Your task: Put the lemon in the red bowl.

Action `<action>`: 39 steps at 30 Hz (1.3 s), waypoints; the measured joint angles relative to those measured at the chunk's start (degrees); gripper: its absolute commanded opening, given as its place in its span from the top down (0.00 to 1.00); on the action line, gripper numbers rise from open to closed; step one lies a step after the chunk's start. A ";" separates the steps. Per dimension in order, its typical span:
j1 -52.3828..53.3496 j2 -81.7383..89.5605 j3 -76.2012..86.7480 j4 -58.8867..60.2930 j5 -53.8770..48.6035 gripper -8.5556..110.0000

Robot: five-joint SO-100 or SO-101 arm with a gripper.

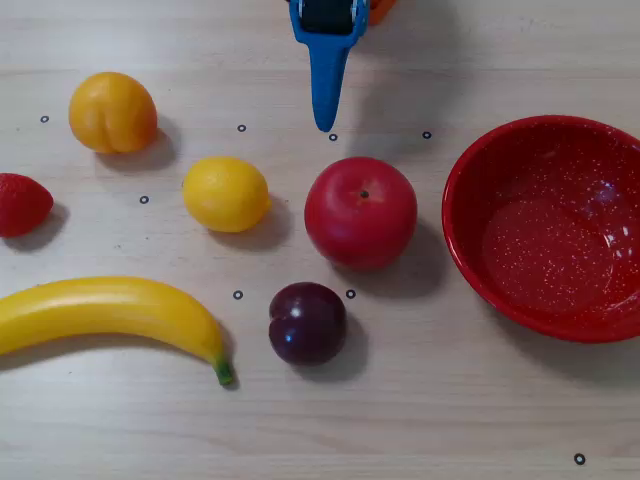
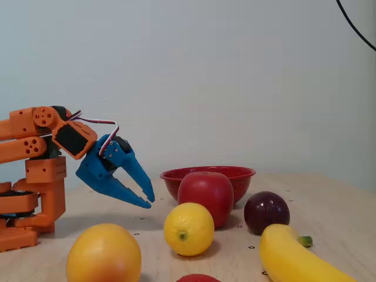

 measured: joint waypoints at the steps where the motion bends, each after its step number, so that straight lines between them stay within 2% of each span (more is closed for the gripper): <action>1: 0.00 0.00 0.00 0.00 0.00 0.93; 20: 0.00 -0.26 0.00 0.00 0.00 0.93; 30: -1.93 -20.92 -14.15 3.25 2.11 0.93; 39: -5.01 -39.46 -31.46 10.55 9.58 0.93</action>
